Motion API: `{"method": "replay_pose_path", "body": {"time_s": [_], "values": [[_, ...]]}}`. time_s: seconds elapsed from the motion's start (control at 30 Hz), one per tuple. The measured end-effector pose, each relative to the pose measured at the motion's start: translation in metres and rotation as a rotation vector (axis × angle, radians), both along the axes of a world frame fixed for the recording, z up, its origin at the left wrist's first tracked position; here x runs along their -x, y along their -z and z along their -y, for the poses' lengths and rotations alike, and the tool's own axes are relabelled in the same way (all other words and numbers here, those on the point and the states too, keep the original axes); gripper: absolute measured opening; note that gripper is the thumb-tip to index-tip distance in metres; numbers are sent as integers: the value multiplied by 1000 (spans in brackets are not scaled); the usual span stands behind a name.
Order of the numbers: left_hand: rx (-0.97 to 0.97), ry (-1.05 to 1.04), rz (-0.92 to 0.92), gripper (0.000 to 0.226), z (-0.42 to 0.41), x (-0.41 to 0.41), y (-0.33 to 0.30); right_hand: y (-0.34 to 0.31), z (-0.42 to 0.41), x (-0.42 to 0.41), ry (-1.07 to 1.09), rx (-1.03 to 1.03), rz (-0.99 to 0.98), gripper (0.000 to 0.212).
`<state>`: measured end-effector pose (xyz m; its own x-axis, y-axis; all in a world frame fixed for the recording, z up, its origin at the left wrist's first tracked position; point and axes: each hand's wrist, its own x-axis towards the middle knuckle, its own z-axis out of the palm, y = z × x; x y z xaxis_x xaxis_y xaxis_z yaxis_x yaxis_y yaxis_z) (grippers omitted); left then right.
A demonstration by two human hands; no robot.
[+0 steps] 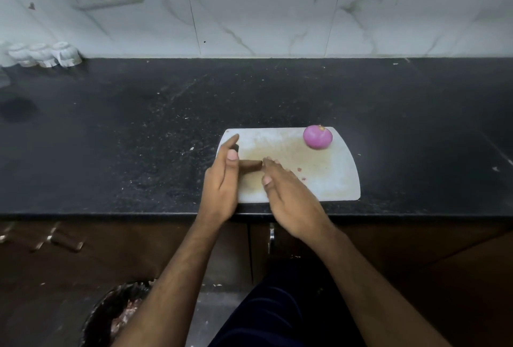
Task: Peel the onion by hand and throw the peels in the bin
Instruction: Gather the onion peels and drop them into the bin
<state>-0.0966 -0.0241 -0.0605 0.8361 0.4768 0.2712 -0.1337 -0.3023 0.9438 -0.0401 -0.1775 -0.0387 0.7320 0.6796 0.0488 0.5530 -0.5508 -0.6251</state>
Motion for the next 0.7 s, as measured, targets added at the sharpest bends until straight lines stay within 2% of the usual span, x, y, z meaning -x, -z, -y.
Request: {"method": "replay_pose_path", "body": {"time_s": [0.07, 0.13, 0.2, 0.27, 0.33, 0.57, 0.63, 0.7], "values": [[72, -61, 47, 67, -4, 0, 0, -4, 5, -6, 112, -206, -98, 46], [81, -112, 82, 60, -3, 0, -2, -7, 11, -16, 180, -272, -14, 41], [61, -125, 94, 58, 0, 0, -3, -9, 13, -24, 81, -176, 75, 37], [29, -114, 84, 59, 1, -1, -1, -8, 10, -25, -118, -26, 73, 40], [9, -108, 69, 62, 2, -2, -1, -2, 9, -22, -220, 85, 98, 43], [-22, -121, 41, 66, 2, -3, -2, 11, 8, -14, -123, -82, 204, 19], [-58, -109, 19, 63, 4, -2, -3, 14, 9, -16, -115, -72, 236, 20], [-98, -88, -16, 58, 4, -3, -3, 11, 12, -17, -67, -50, 179, 27]]}}
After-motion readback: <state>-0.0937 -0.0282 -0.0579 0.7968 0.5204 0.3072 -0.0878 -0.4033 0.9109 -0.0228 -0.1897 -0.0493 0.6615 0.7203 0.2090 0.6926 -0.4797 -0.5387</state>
